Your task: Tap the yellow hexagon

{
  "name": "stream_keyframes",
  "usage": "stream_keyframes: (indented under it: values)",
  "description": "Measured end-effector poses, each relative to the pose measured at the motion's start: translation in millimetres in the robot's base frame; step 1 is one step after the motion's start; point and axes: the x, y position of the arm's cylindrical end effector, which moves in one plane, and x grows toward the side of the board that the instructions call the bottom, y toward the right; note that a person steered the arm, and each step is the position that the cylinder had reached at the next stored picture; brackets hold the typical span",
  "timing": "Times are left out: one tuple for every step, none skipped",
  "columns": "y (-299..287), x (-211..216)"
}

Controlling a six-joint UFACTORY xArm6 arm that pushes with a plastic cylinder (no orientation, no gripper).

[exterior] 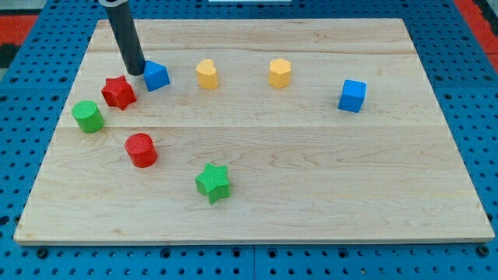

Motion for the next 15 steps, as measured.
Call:
stream_keyframes:
  values:
    - [-7, -1]
    - [-86, -13]
    - [-119, -15]
    - [-115, 22]
    - [-119, 92]
    - [-120, 94]
    - [-114, 134]
    - [-112, 246]
    - [-110, 277]
    - [-109, 277]
    - [-104, 280]
    - [-30, 272]
    - [35, 275]
    - [106, 273]
    - [200, 281]
